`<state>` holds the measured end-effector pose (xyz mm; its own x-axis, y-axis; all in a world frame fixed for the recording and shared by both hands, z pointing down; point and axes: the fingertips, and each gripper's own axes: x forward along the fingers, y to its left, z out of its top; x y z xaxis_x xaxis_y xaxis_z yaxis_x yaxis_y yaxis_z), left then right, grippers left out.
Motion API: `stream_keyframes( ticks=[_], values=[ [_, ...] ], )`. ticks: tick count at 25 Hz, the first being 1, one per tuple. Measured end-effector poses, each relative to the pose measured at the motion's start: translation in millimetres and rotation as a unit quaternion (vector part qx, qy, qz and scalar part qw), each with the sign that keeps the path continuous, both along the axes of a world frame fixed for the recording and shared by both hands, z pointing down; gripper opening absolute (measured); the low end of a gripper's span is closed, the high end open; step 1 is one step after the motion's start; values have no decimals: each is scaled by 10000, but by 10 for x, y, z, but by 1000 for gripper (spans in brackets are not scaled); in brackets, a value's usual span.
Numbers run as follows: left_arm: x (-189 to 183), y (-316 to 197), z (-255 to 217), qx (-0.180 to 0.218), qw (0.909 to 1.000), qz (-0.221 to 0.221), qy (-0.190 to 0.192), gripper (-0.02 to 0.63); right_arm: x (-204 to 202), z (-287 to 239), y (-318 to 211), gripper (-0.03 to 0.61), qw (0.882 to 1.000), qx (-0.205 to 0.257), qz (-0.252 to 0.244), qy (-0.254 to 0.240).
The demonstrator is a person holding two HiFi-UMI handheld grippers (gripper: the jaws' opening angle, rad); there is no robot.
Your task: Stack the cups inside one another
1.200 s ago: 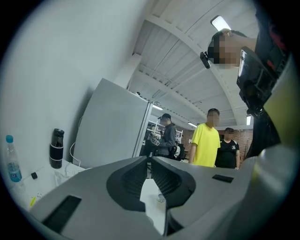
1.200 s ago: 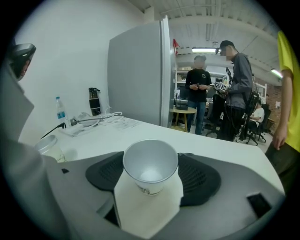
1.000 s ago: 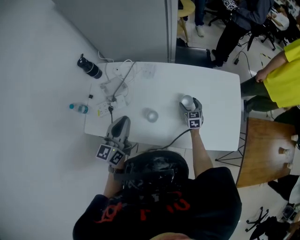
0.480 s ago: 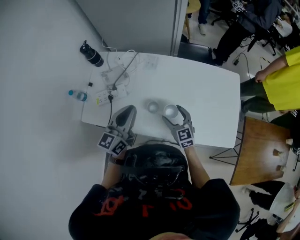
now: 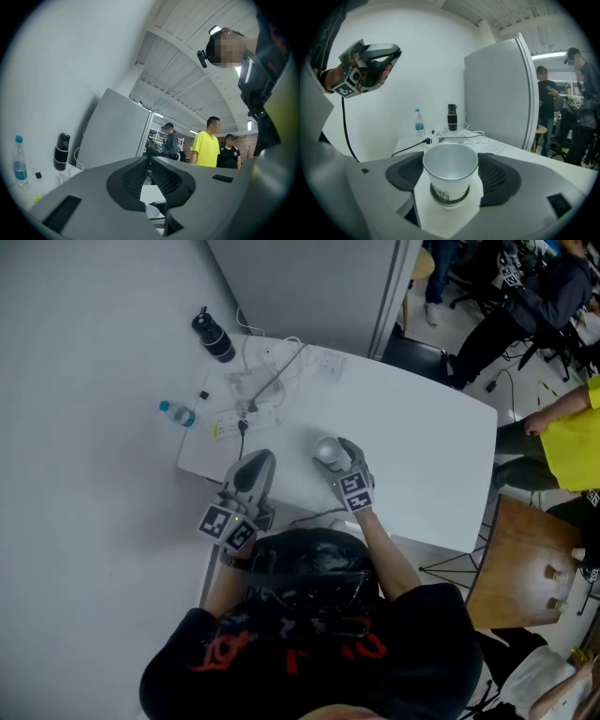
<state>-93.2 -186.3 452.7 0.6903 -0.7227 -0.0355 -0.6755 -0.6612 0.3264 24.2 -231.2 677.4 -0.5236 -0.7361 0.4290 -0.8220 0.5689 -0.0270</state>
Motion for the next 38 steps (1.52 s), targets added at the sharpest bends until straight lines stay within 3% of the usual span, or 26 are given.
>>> stream_keyframes(
  ticks=[9, 15, 17, 18, 21, 22, 29, 35, 38],
  values=[
    [-142, 37, -3, -4, 9999, -170, 11, 32, 0, 309, 97, 426, 9996, -269, -88, 76],
    [-122, 46, 44, 3, 9999, -110, -58, 32, 29, 841, 195, 511, 9960, -699, -173, 525],
    [-118, 41, 46, -24, 9999, -95, -93, 32, 7, 994, 147, 511, 9942, -778, -151, 728],
    [-115, 42, 46, -33, 9999, -86, -109, 32, 15, 1032, 106, 509, 9934, -783, -80, 832],
    [-105, 48, 47, -49, 9998, -40, -161, 32, 111, 992, -15, 353, 9906, -673, 249, 1167],
    [-101, 44, 49, -69, 9998, -27, -177, 32, 144, 982, -37, 341, 9898, -623, 349, 1235],
    [30, -1, 60, -118, 9996, 202, -155, 32, 788, 959, 138, 334, 9813, -713, 1164, 1354],
    [295, -63, 77, -100, 9980, 631, -13, 32, 1720, 1117, 506, 334, 9625, -917, 2238, 1226],
    [388, -59, 121, -132, 9967, 795, -21, 32, 1980, 1166, 599, 334, 9528, -1017, 2637, 1108]
  ],
)
